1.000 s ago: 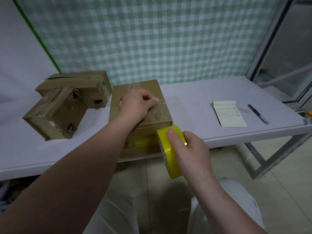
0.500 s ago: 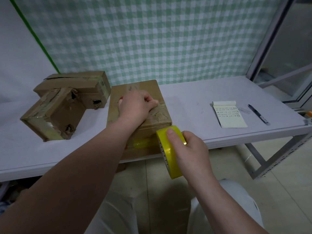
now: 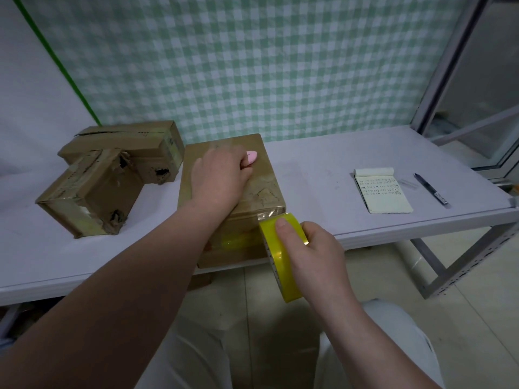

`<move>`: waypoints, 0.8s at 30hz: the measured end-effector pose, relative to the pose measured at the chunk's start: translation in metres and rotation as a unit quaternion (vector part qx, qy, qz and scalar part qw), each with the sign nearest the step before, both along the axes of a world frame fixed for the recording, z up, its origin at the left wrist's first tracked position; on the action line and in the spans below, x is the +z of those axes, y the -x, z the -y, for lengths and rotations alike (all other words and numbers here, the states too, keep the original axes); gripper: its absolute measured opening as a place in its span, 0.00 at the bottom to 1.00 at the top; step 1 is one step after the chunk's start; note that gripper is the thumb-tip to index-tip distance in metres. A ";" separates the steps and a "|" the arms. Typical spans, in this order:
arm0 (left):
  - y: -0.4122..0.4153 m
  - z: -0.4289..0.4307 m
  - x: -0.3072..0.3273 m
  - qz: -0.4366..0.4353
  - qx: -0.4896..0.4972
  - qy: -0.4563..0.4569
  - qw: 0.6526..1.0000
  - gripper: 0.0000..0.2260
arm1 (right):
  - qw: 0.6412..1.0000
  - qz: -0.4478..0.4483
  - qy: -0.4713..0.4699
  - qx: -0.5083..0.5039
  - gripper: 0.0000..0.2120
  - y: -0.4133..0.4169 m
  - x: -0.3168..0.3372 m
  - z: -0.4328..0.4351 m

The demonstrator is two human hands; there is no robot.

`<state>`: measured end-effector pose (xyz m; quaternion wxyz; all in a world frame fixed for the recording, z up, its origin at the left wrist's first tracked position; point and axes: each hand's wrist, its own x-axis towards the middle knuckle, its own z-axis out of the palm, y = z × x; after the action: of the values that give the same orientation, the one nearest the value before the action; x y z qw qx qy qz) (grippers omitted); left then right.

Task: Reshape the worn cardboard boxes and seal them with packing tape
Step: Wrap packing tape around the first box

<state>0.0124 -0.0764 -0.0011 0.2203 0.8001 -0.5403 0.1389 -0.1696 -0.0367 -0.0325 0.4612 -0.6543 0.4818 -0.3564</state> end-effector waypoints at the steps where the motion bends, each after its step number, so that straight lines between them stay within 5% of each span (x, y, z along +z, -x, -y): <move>1: 0.002 -0.002 0.001 0.011 -0.008 0.020 1.000 0.09 | 1.000 0.001 0.000 -0.001 0.22 -0.001 0.000 0.000; 5: 0.010 -0.018 0.010 -0.050 -0.157 0.020 0.986 0.12 | 1.000 0.015 0.005 -0.011 0.23 -0.001 -0.003 -0.001; 9: 0.011 -0.038 0.001 -0.076 -0.328 -0.180 0.924 0.25 | 1.000 0.026 0.004 -0.015 0.23 -0.001 -0.006 -0.001; 13: 0.002 -0.037 -0.002 -0.026 -0.321 -0.302 0.897 0.28 | 1.000 0.027 0.005 -0.013 0.22 -0.001 -0.008 0.001; 24: 0.006 -0.024 0.003 -0.016 -0.255 -0.333 0.908 0.25 | 0.995 0.094 -0.017 0.019 0.20 0.005 -0.015 -0.004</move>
<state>0.0067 -0.0523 0.0022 -0.0224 0.6643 -0.7369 -0.1229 -0.1749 -0.0326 -0.0478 0.5222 -0.6191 0.4296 -0.3993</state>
